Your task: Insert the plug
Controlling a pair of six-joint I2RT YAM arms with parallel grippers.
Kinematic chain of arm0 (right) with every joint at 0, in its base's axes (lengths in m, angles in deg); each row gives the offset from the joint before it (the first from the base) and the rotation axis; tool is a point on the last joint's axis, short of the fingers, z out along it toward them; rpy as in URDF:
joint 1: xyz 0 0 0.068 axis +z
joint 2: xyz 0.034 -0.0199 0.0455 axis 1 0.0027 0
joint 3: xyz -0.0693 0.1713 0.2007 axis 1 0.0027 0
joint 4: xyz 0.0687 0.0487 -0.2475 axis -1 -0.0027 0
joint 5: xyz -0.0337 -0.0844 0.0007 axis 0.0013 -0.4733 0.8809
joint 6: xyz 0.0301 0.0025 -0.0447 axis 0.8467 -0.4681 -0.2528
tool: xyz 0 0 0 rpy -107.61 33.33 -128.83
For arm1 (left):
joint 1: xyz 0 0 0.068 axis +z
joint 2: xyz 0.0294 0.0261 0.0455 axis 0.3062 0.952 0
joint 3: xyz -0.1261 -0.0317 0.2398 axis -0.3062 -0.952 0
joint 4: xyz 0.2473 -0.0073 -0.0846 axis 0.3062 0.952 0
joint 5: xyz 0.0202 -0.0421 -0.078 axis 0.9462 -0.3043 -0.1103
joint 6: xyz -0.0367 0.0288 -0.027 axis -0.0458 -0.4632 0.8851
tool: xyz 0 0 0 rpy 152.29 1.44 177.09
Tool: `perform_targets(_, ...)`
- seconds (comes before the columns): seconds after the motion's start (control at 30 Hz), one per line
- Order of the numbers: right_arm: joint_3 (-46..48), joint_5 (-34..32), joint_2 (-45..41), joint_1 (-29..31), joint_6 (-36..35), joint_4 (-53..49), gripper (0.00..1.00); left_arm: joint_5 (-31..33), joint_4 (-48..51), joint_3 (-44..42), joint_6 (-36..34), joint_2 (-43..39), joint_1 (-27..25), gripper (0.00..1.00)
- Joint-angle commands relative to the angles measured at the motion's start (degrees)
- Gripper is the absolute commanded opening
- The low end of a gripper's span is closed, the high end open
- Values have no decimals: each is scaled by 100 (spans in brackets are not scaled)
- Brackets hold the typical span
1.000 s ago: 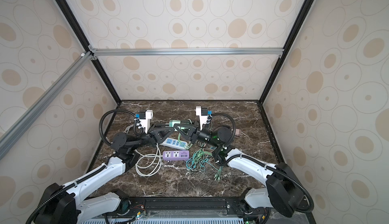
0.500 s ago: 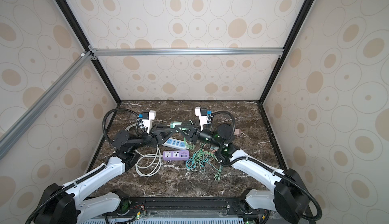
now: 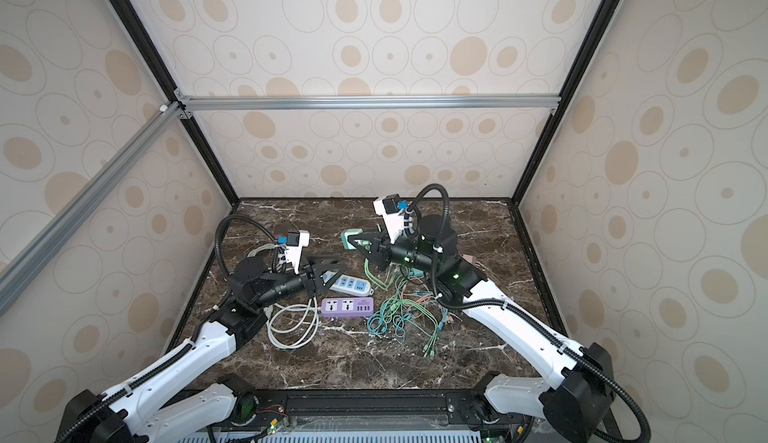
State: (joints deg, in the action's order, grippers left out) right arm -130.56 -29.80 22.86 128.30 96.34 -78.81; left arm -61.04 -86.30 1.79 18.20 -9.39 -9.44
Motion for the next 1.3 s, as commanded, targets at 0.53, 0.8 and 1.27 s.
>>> perform_targets(0.53,-4709,-111,3950,-485,-3218,-4059,0,2598,1459,-350,-423,1294,990,57)
perform_targets(0.8,-6390,-244,5117,-480,-3554,-4891,0,2613,1072,-429,-633,1987,1228,53)
perform_targets(1.27,-4666,27,5114,-33,-3497,-4198,0,2183,490,-262,-697,2953,1299,42)
